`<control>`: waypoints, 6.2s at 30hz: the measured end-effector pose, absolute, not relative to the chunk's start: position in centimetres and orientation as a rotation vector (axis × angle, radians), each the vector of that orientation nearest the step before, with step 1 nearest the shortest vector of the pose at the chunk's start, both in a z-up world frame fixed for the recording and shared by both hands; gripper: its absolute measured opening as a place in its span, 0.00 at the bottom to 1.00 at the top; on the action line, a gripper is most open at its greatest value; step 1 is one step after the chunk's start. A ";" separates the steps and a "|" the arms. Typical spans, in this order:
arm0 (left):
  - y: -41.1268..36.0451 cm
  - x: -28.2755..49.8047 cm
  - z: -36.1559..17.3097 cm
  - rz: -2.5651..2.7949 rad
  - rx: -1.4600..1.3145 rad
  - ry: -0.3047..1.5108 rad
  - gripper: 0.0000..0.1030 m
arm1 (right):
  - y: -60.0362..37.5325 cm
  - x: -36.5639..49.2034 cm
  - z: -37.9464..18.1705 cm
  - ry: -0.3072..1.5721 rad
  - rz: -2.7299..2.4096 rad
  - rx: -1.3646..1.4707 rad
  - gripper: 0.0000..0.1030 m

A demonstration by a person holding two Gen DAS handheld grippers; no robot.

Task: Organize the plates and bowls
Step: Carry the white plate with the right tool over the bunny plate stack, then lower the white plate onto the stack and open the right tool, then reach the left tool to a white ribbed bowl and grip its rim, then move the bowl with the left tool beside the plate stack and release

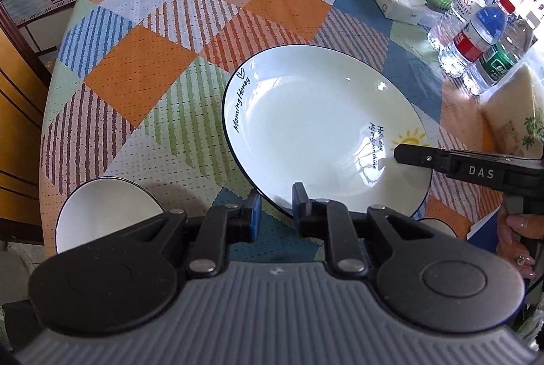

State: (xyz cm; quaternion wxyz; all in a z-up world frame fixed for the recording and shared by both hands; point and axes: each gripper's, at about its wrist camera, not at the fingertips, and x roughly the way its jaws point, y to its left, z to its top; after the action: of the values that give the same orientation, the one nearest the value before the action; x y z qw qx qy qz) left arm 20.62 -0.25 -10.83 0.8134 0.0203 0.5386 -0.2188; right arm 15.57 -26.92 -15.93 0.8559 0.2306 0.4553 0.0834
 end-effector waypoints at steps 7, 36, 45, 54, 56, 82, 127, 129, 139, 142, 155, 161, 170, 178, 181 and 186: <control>-0.2 21.0 -12.0 -0.473 0.035 1.188 0.17 | -26.3 15.5 -16.2 0.986 0.155 0.446 0.21; 0.7 20.7 -11.5 -0.492 -0.028 1.226 0.21 | -21.1 16.0 -15.6 0.991 -0.021 -0.024 0.32; 1.1 18.2 -8.9 -0.500 0.108 1.182 0.23 | -20.0 14.7 -11.6 0.903 -0.002 -0.044 0.32; 2.5 15.2 -5.8 -0.517 0.209 1.124 0.25 | -17.3 11.6 -5.2 0.856 0.139 -0.067 0.33; 2.9 14.6 -5.2 -0.521 0.235 1.113 0.28 | -16.5 10.1 -4.0 0.847 0.179 -0.087 0.38; 9.9 15.7 -5.8 -0.439 0.375 1.134 0.68 | -8.0 8.9 -5.8 0.827 0.570 -0.205 0.62; 12.4 23.2 -15.0 -0.238 0.256 1.203 0.11 | -2.6 20.0 -16.6 1.179 0.447 0.040 0.17; 12.4 23.4 -14.8 -0.243 0.236 1.204 0.11 | -3.2 20.1 -16.8 1.193 0.432 0.088 0.16; 11.3 25.6 -12.9 -0.239 0.222 1.129 0.11 | -5.1 22.4 -14.7 1.132 0.402 0.127 0.12; 10.7 26.9 -12.8 -0.233 0.225 1.109 0.11 | -5.6 24.1 -14.0 1.107 0.391 0.113 0.11; 10.5 32.5 -15.3 -0.226 0.039 1.202 0.11 | -6.2 29.4 -14.3 1.048 0.334 0.028 0.11; 11.0 32.8 -15.4 -0.220 -0.024 1.202 0.10 | -5.8 29.7 -15.0 1.032 0.311 -0.026 0.11; 11.3 33.3 -15.5 -0.202 -0.078 1.183 0.11 | -5.0 29.7 -15.3 0.987 0.290 -0.104 0.16; 12.4 33.0 -14.7 -0.248 -0.142 1.188 0.14 | -4.4 28.6 -13.4 0.936 0.268 -0.129 0.36; 12.4 31.9 -13.1 -0.272 -0.106 1.159 0.14 | -4.7 27.5 -12.0 0.921 0.268 -0.121 0.38; 12.2 29.0 -10.0 -0.332 -0.038 1.143 0.22 | -5.7 24.6 -9.1 0.892 0.261 -0.121 0.46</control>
State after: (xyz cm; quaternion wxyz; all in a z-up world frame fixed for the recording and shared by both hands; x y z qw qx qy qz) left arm 29.05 12.20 -9.99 0.8279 -0.0179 0.5383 -0.1564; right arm 24.61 -5.70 -9.11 0.8921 -0.0585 0.4300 0.1257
